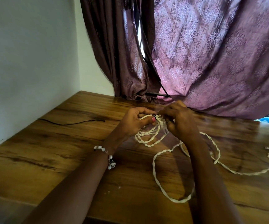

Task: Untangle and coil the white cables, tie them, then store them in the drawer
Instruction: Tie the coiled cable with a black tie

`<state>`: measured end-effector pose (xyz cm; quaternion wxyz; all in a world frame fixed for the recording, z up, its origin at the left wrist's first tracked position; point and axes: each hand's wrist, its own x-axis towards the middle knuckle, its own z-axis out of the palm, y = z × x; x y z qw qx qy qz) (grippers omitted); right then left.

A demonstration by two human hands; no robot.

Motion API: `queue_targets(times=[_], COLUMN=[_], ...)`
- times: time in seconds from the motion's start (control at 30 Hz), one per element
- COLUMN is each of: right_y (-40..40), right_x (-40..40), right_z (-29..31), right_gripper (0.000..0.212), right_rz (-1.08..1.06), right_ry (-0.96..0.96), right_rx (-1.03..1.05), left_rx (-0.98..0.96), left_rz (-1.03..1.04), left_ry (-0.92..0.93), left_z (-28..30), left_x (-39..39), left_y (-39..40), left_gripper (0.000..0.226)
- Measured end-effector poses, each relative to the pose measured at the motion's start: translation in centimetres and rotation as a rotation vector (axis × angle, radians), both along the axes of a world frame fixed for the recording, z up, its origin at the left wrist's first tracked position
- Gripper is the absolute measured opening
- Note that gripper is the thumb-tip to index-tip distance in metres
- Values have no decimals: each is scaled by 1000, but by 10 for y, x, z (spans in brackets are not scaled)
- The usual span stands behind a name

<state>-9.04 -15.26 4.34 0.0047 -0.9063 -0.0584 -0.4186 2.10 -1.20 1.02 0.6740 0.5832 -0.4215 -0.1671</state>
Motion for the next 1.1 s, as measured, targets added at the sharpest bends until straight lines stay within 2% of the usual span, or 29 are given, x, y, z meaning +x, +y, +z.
queue_targets(times=[0.37,0.6,0.8,0.87,1.0,1.1], right_y=[2,16,16,14,-2,-5], right_x=[-3,5,6,5,-2,-3], right_z=[1,-1,-2,-1,3,4], right_gripper=[41,27,24,24,34,41], right_rz=[106,149,193,205,139,108], right_ry=[-149,-244,-259,-203,-117,-63], right_rx=[135,380,553,499,173,78], left_rx=[-47,5,-29,-16,-14,-12], left_rz=[-12,60,174,224,264,279], left_ry=[11,-2,-113,-166,-160,-169], left_z=[2,0,0,-2,-1,0], left_x=[3,-5,-4,-4,-2,-2], left_y=[1,-8,-10,-9,-5,-5], left_gripper=[20,31,20,18,22,23])
